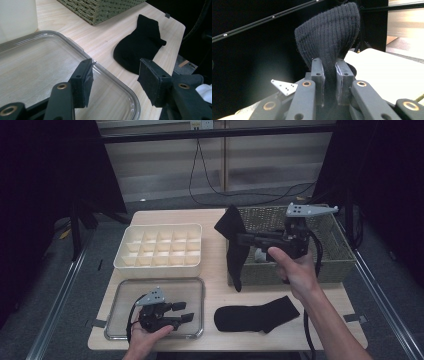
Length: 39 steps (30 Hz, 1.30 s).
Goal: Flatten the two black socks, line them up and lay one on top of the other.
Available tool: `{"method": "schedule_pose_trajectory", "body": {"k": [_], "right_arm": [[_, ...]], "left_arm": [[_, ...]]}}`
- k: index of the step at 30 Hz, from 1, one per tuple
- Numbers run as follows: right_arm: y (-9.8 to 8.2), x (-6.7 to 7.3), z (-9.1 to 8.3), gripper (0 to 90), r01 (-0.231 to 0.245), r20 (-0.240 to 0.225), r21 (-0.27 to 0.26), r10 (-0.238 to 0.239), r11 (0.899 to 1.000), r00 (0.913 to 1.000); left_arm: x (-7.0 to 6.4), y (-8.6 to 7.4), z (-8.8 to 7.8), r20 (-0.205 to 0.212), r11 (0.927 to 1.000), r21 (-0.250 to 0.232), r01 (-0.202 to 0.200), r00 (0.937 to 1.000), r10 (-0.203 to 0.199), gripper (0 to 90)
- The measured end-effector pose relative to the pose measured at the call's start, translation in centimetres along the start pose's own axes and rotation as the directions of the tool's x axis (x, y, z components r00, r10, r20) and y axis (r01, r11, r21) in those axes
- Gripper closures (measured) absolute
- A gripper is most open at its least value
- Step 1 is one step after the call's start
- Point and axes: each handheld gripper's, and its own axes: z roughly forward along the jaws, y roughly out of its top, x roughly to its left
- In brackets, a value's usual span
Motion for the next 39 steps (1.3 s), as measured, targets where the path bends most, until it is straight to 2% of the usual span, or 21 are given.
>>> {"method": "schedule_pose_trajectory", "body": {"k": [4,13,20,27,33,37,39], "right_arm": [[-1.1,-0.1,0.4,79.4,-0.002,0.001,0.016,0.002,1.0,1.0],[-3.7,-0.6,1.0,79.5,-0.047,0.003,0.041,0.047,0.998,0.9989],[-6.3,-0.7,1.8,79.5,-0.08,-0.007,0.065,0.081,0.995,0.9967],[-7.5,0.0,3.2,79.5,-0.101,-0.035,0.083,0.105,0.991,0.9939],[-8.7,0.5,4.7,79.5,-0.111,-0.064,0.096,0.118,0.989,0.991],[-10.0,0.1,5.0,79.5,-0.133,-0.061,0.102,0.14,0.986,0.9883],[-10.9,-0.3,4.9,79.5,-0.154,-0.055,0.104,0.16,0.983,0.9855]], "left_arm": [[0.0,0.0,0.2,0.011,0.9999,0.01,0.011,0.9999,-0.011,50.2],[-0.5,0.1,0.8,0.034,0.9996,0.022,-0.016,0.9993,0.016,50.2],[-1.2,0.4,1.6,0.052,0.9989,0.031,-0.035,0.9981,0.034,53.9],[-1.4,0.9,1.7,0.058,0.9989,0.016,-0.045,0.9973,0.044,57.4],[-1.3,1.2,1.8,0.06,0.9991,0.014,-0.039,0.9974,0.038,64.6],[-1.6,1.6,2.5,0.088,0.999,0.013,-0.042,0.9953,0.04,66.3],[-1.9,1.9,3.2,0.098,0.9981,0.023,-0.058,0.9937,0.055,67.1]]}}
